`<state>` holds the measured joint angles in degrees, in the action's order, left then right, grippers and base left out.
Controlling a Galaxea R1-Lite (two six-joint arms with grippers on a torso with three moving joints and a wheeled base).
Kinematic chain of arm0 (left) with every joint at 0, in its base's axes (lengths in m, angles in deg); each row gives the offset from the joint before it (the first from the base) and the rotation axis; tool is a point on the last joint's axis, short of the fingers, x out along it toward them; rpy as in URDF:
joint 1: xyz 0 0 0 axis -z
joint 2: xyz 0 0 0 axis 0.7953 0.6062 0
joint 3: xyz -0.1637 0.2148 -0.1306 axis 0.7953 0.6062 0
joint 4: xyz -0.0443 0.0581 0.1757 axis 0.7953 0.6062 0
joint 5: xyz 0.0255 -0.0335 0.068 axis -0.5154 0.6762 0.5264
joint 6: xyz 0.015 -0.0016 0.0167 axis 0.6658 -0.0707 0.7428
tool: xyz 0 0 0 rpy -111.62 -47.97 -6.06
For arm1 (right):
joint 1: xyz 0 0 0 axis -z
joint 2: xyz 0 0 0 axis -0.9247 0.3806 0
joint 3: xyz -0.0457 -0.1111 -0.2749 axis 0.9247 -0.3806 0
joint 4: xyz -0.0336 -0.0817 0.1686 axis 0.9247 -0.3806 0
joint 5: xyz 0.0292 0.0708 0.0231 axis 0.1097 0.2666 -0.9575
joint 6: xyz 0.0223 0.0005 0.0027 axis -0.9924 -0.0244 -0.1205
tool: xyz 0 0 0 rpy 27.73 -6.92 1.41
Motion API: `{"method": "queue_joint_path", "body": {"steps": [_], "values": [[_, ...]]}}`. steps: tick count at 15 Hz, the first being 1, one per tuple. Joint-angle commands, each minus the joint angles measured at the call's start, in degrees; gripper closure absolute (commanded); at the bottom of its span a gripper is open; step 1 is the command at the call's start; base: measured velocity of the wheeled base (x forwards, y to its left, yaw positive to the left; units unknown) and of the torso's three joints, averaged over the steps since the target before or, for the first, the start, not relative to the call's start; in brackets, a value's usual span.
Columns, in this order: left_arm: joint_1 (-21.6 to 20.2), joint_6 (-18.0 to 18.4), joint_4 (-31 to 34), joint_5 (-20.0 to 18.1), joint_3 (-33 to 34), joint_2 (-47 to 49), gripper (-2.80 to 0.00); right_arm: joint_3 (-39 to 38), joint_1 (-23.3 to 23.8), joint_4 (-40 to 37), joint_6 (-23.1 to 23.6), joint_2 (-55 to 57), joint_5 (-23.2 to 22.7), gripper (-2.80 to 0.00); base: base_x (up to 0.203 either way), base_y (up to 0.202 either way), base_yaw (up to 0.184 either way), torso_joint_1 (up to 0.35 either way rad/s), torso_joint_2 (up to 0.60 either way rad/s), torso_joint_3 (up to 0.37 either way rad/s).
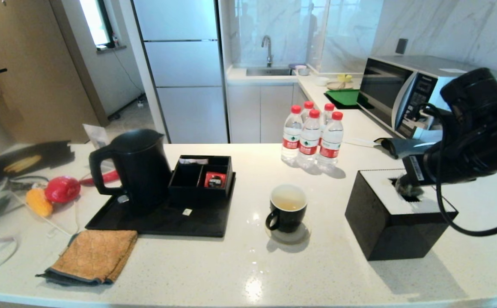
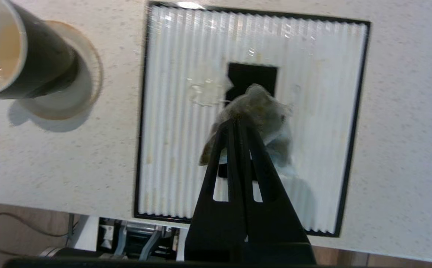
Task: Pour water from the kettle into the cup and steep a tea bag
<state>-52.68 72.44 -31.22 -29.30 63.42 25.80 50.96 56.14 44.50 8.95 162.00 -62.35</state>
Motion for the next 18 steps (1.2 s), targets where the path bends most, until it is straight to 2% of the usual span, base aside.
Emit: {"method": "queue_joint_path", "body": {"steps": [1, 9, 18], "values": [[0.00, -0.04, -0.02, 0.01, 0.00, 0.00, 0.00, -0.84, 0.15, -0.14, -0.03, -0.16, 1.75, 0.00, 0.000, 0.000, 0.000, 0.000, 0.00, 0.000], [0.00, -0.04, 0.07, 0.01, 0.00, 0.09, 0.00, -3.36, 0.15, 0.24, -0.03, -0.25, 1.89, 0.00, 0.000, 0.000, 0.000, 0.000, 0.00, 0.000], [0.00, -0.04, -0.02, 0.01, 0.00, 0.09, 0.00, -2.49, 0.06, 1.92, 0.13, -1.16, 1.78, 0.00, 0.000, 0.000, 0.000, 0.000, 0.00, 0.000]]}}
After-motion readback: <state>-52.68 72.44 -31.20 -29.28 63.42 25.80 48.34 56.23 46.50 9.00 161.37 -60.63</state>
